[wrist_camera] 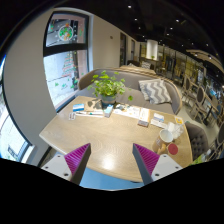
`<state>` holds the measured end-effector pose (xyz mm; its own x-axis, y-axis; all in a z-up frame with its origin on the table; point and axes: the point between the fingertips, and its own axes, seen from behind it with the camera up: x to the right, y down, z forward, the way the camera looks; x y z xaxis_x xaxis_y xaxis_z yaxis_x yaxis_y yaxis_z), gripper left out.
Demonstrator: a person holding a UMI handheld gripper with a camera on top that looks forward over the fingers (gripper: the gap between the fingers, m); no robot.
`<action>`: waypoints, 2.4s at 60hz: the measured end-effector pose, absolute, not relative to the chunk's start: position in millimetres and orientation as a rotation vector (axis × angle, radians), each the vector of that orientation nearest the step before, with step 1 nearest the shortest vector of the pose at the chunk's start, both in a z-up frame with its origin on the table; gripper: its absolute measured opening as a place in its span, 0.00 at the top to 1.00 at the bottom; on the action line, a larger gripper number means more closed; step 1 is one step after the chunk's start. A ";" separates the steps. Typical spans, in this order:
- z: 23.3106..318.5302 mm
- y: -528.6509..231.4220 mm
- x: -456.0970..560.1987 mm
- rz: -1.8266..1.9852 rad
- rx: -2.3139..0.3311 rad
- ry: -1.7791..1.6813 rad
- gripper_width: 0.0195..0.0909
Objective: Pour water
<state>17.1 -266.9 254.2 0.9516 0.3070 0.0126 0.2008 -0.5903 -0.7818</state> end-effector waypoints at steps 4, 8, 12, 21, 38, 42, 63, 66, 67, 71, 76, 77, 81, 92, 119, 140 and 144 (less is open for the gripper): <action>249.5 -262.0 38.8 0.145 -2.228 -0.321 0.08; 245.9 -256.2 65.7 0.141 -2.234 -0.288 0.07; 242.2 -252.9 95.1 0.136 -2.234 -0.260 0.08; 219.5 -253.4 174.0 0.099 -2.246 -0.201 0.08; 143.6 -271.7 368.8 -0.008 -2.252 -0.047 0.08; 127.0 -276.8 414.1 -0.034 -2.251 -0.010 0.08; 72.5 -243.8 548.7 -0.041 -2.223 0.115 0.08; 67.4 -228.9 551.6 -0.034 -2.211 0.116 0.08; 65.9 -225.4 552.1 -0.029 -2.206 0.115 0.07; 60.8 -208.3 553.2 -0.012 -2.184 0.107 0.08; 58.7 -194.4 555.6 -0.006 -2.158 0.116 0.16; 58.2 -192.2 555.7 -0.004 -2.153 0.117 0.18; 53.9 -183.3 556.5 0.000 -2.136 0.119 0.33; 54.0 -179.6 562.7 -0.028 -2.109 0.130 0.57; 105.6 -156.9 553.8 -0.247 -2.083 0.028 0.72; 221.3 -79.9 514.2 -0.922 -1.896 -0.423 0.72; 232.7 -64.9 493.8 -1.064 -1.843 -0.562 0.72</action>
<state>493.8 -64.9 232.7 0.5251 -0.0509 0.8495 0.7300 -0.4862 -0.4803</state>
